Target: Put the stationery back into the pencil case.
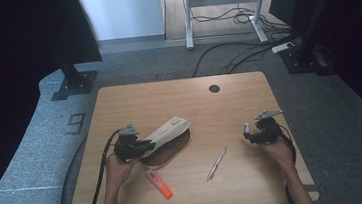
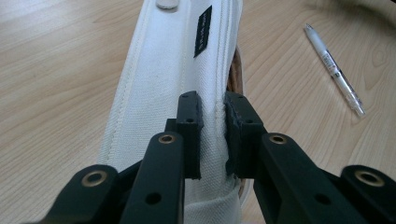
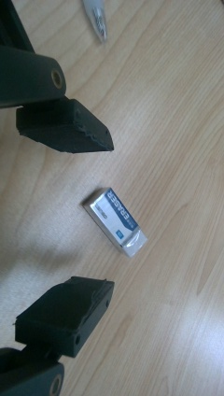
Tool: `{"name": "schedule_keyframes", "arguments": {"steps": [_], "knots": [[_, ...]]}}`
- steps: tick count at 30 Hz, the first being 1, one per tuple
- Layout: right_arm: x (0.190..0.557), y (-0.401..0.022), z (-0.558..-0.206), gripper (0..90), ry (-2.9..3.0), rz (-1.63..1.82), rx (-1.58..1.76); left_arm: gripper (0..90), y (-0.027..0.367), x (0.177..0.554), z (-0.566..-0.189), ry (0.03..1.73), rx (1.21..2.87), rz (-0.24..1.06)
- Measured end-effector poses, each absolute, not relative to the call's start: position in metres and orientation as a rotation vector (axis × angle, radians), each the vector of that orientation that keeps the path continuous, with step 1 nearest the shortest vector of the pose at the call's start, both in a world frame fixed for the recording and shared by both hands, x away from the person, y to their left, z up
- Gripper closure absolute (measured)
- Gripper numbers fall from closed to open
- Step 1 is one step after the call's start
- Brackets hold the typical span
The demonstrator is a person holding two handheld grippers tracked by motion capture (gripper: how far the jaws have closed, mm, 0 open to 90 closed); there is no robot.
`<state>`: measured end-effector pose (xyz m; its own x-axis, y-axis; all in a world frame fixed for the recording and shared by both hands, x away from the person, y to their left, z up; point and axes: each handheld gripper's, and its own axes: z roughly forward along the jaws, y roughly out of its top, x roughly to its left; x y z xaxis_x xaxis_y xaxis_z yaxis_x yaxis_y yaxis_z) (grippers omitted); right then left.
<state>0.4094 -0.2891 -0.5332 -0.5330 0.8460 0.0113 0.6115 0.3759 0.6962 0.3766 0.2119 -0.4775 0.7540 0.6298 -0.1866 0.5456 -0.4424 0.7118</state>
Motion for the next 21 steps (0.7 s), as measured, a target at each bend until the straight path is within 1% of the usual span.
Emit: {"name": "schedule_keyframes", "arguments": {"steps": [9, 16, 21], "knots": [[0.426, -0.291, -0.539, 27.8, 2.328, 0.904, 1.244, 76.9, 0.213, 0.377, -0.478, 0.881, 2.141, 0.126], [0.435, -0.293, -0.542, 31.3, 2.355, 0.929, 1.22, 76.9, 0.213, 0.377, -0.479, 0.88, 2.137, 0.119], [0.44, -0.29, -0.544, 36.8, 2.372, 0.967, 1.203, 76.9, 0.212, 0.377, -0.48, 0.877, 2.141, 0.121]]}}
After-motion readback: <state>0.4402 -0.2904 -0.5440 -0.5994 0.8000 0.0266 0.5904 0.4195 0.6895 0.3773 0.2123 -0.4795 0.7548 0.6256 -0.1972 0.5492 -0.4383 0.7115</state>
